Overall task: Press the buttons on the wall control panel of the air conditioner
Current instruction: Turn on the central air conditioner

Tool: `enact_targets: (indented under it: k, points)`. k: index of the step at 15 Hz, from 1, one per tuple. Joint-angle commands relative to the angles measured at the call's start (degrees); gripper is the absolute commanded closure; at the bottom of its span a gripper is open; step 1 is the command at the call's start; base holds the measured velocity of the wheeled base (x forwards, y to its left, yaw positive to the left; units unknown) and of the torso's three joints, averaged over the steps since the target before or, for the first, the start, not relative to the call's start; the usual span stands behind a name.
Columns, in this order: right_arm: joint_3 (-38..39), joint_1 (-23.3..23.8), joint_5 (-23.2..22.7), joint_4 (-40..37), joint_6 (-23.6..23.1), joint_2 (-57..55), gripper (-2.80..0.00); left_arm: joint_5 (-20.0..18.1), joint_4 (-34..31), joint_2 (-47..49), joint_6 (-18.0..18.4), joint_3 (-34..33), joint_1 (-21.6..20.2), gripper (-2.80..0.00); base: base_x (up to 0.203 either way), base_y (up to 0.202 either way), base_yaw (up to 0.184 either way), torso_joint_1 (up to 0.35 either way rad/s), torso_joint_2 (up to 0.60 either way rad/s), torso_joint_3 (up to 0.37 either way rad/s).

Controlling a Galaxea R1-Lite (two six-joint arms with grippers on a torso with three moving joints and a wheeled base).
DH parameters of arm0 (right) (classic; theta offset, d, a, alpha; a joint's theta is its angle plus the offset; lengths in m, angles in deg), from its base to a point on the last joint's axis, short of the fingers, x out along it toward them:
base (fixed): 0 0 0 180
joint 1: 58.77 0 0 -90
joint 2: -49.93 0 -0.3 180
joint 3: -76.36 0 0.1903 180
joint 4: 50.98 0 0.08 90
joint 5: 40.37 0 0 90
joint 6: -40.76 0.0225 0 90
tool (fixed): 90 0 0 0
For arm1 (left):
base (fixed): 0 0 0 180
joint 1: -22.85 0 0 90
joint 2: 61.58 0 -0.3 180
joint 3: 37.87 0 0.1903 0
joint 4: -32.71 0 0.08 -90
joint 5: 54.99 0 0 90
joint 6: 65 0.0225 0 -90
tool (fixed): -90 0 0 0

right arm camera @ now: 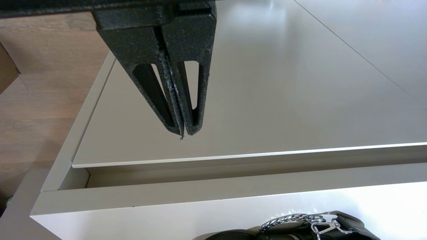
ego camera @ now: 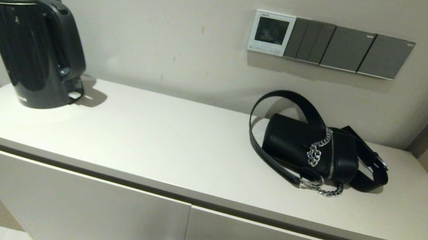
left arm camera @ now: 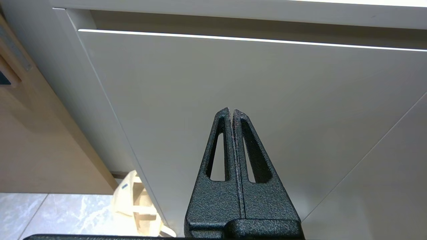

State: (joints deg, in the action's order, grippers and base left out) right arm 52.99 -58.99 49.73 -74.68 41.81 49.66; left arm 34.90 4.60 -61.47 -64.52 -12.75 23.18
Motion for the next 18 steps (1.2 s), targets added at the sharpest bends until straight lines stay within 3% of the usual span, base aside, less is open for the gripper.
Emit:
enact_targets:
  k: [1,9,14,18]
  points:
    - [0.18,-0.03,-0.01,-0.02,0.01,-0.08,0.0,0.02,0.0,-0.02,0.04,0.0,0.02,0.0,0.0,0.0,0.0,0.0,0.0,0.0]
    - [-1.56,0.02,-0.15,0.23,-1.14,-0.08,0.0,0.02,-0.02,-0.02,0.04,0.0,0.02,0.0,0.0,0.0,0.0,0.0,0.0,0.0]
    - [-21.12,0.05,-3.43,-10.11,-1.32,-2.83,0.0,0.02,-0.05,-0.02,0.04,0.0,0.0,0.0,0.0,0.0,0.0,0.0,0.0,0.0]
    - [-31.54,0.61,-4.2,-7.02,-1.39,-18.02,0.0,0.02,-0.09,-0.02,0.04,0.0,0.02,0.0,0.0,0.0,0.0,0.0,0.0,0.0]
